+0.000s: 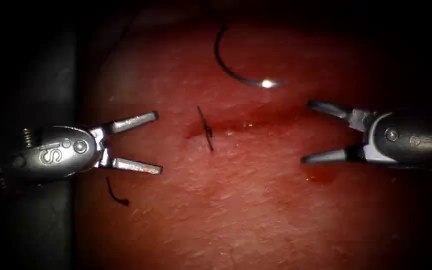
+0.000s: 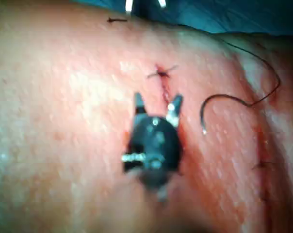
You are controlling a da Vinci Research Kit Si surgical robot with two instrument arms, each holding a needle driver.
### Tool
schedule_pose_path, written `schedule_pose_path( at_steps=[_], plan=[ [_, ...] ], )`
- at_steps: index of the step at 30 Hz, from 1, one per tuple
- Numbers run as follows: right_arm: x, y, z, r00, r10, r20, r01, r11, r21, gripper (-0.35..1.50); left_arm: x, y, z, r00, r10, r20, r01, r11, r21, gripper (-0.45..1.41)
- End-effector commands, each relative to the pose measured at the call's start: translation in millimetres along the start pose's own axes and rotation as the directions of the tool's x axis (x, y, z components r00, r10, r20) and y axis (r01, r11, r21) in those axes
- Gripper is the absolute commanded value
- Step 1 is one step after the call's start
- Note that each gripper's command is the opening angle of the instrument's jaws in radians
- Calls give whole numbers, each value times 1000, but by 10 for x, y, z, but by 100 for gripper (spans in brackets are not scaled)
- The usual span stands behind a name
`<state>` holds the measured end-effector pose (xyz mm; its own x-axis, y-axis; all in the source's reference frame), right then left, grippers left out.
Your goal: Wound Closure
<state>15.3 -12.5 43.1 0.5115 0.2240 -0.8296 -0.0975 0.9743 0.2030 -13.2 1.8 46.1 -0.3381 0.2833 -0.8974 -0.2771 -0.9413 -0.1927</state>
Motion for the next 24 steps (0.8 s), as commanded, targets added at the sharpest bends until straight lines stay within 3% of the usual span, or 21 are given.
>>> schedule_pose_path(
  at_steps=[1, 10, 14, 24],
  plan=[
    [-3, -8, 8, 1000, 2, -2, -2, 1000, 3, 65, -5, 2, 8, 1000, 0, -1, 0, 1000, -3, 27],
    [-5, -12, 5, 1000, 0, -23, -1, 1000, -13, 67, -5, 2, -8, 1000, -4, -6, 4, 1000, -12, 27],
    [-4, -15, 3, 1000, -1, -24, 1, 1000, -12, 67, 1, 0, -2, 998, -63, -1, 63, 998, -3, 27],
    [-7, -40, 3, 999, -23, 30, 22, 999, 27, 63, 49, -21, 86, 996, -76, 45, 72, 994, 77, 20]
  ],
)
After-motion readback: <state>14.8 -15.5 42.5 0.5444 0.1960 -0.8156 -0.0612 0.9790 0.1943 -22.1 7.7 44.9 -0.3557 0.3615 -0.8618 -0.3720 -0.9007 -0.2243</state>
